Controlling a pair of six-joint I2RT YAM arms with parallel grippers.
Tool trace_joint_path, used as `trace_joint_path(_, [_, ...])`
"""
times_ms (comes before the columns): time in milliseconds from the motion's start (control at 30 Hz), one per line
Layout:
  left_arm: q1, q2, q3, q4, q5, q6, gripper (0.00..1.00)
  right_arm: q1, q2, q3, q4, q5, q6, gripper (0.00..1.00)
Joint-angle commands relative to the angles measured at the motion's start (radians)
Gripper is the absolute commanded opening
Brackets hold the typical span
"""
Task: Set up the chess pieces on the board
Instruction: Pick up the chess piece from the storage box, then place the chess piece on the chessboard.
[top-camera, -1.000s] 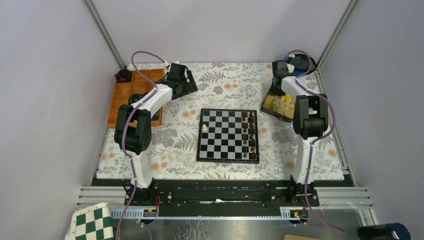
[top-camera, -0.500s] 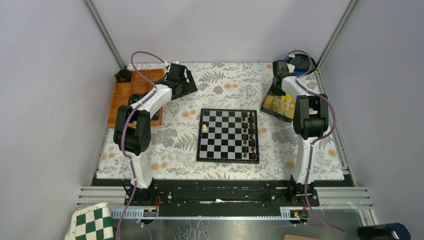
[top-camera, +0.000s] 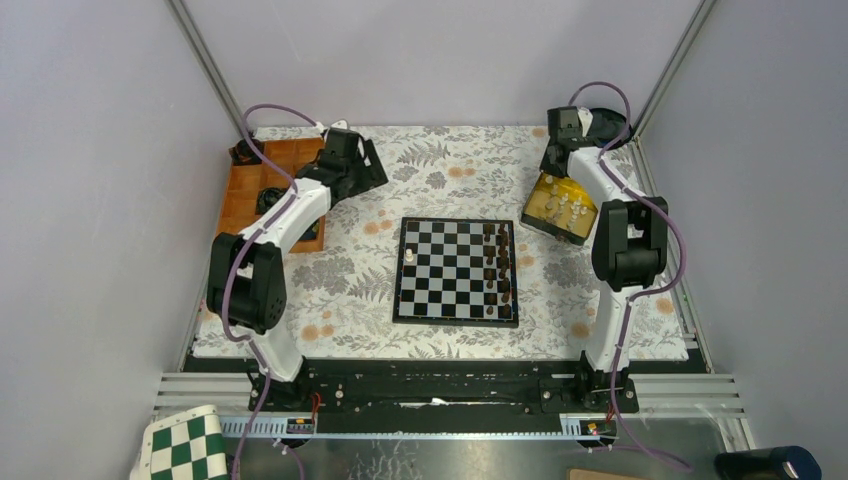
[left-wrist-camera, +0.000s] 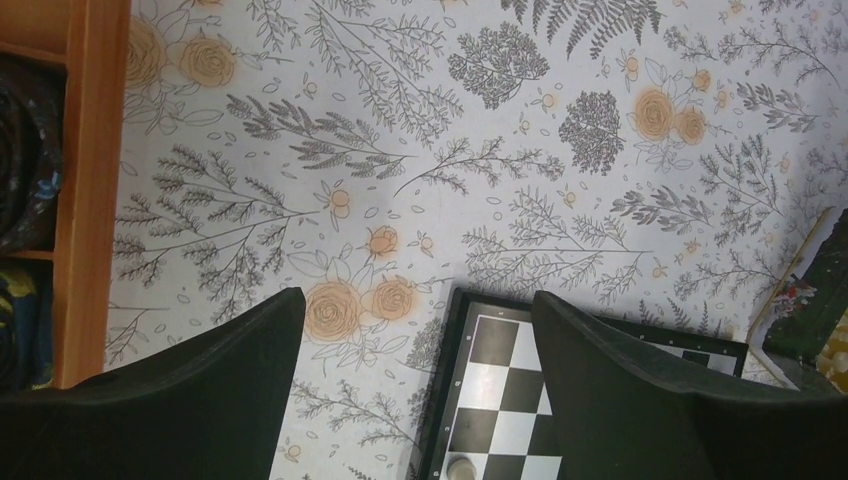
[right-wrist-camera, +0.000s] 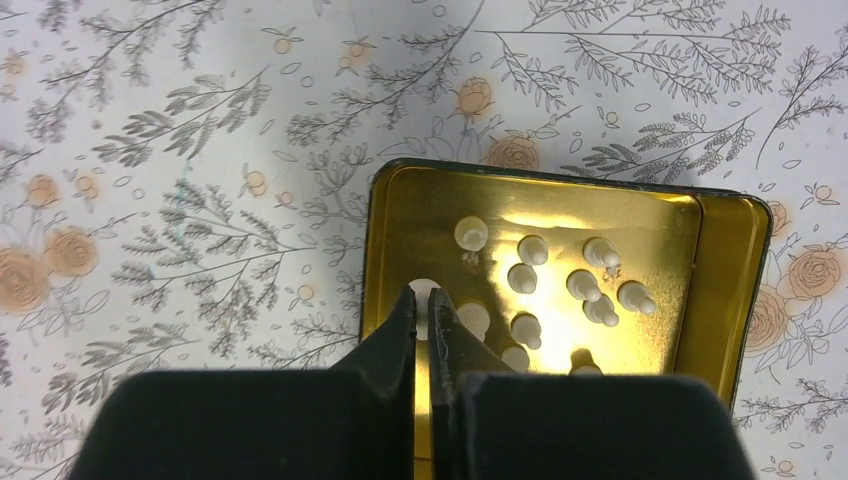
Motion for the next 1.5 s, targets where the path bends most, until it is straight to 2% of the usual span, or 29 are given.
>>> trace_joint_path(0, [0.005,-0.072,-0.046,0.004,-0.024,-0.006,0.91,0.041,-0.097,-0.009,-0.002,0.03,-0.029,0.0])
trace_joint_path(667, [0.005,-0.342,-0.275,-0.004,0.004,-0.057,0.91,0.426,-0.214,-0.067,-0.077,0.107,-0.045,0.0])
trace_joint_path(1067, [0.006,-0.439,-0.351,-0.022,0.016,-0.079,0.91,0.617,-0.114,-0.015,-0.082,0.083,-0.031,0.0])
trace_joint_path(1467, [0.006,-0.476,-0.398,-0.026,0.024,-0.09,0.91,0.683,0.033,0.139,-0.114,0.035,-0.052,0.0])
